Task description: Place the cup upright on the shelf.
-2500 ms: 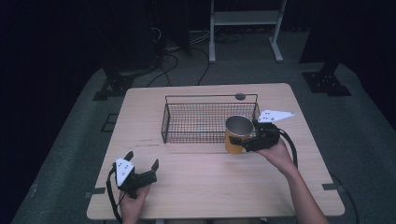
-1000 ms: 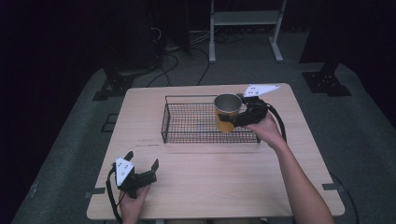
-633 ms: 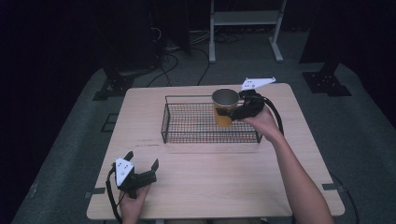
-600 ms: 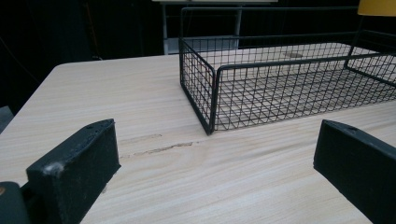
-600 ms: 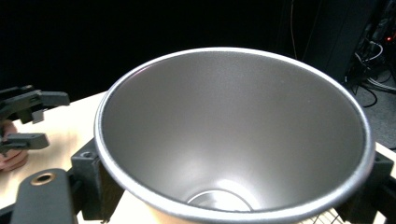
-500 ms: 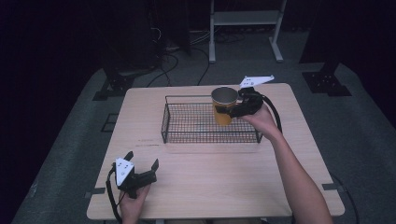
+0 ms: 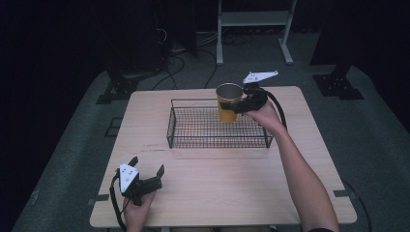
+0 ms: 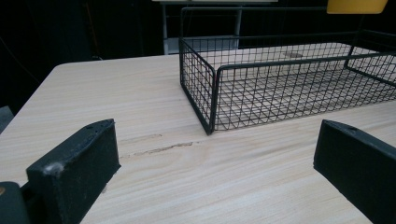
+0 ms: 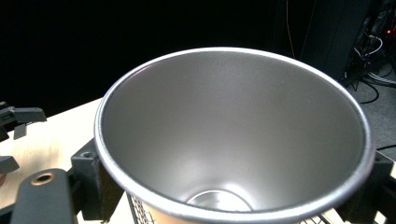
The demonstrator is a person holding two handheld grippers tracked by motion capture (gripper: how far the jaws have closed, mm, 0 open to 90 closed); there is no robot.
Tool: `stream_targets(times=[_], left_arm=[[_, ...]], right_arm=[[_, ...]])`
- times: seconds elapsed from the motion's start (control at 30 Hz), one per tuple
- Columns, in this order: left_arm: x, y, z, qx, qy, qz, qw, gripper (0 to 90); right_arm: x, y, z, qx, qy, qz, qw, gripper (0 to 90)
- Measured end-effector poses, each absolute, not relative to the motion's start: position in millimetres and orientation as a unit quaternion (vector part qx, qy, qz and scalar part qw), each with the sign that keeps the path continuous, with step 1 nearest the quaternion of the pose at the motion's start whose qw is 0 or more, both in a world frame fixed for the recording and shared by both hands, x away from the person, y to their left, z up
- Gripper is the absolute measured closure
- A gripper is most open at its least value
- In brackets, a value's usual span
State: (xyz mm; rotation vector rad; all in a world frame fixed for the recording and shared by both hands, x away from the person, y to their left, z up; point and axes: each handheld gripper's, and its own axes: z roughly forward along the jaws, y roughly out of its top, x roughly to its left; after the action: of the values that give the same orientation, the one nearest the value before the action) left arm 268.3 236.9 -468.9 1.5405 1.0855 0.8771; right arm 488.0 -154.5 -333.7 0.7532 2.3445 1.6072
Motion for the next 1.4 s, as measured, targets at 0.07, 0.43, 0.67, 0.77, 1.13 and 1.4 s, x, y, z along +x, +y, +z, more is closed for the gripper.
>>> stream_targets(times=[0.07,0.43,0.67,0.77,1.13,1.4], left_arm=[[268,237,-469,0.639,0.450,0.364,0.507,0.0],[268,238,-469,0.637,0.450,0.364,0.509,0.0],[268,238,-469,0.636,0.450,0.363,0.510,0.0],[268,238,-469,0.637,0.450,0.363,0.509,0.0],[268,237,-469,0.638,0.450,0.364,0.509,0.0],[268,237,-469,0.638,0.450,0.363,0.509,0.0]], right_arm=[[491,-153,-336,0.257,0.796,0.539,0.098,13.6],[511,-136,-355,0.239,0.817,0.520,0.073,13.5],[521,-129,-376,0.234,0.825,0.512,0.059,13.4],[523,-126,-381,0.234,0.829,0.504,0.063,13.4],[528,-118,-399,0.233,0.854,0.460,0.069,12.4],[529,-113,-410,0.231,0.870,0.431,0.060,12.4]])
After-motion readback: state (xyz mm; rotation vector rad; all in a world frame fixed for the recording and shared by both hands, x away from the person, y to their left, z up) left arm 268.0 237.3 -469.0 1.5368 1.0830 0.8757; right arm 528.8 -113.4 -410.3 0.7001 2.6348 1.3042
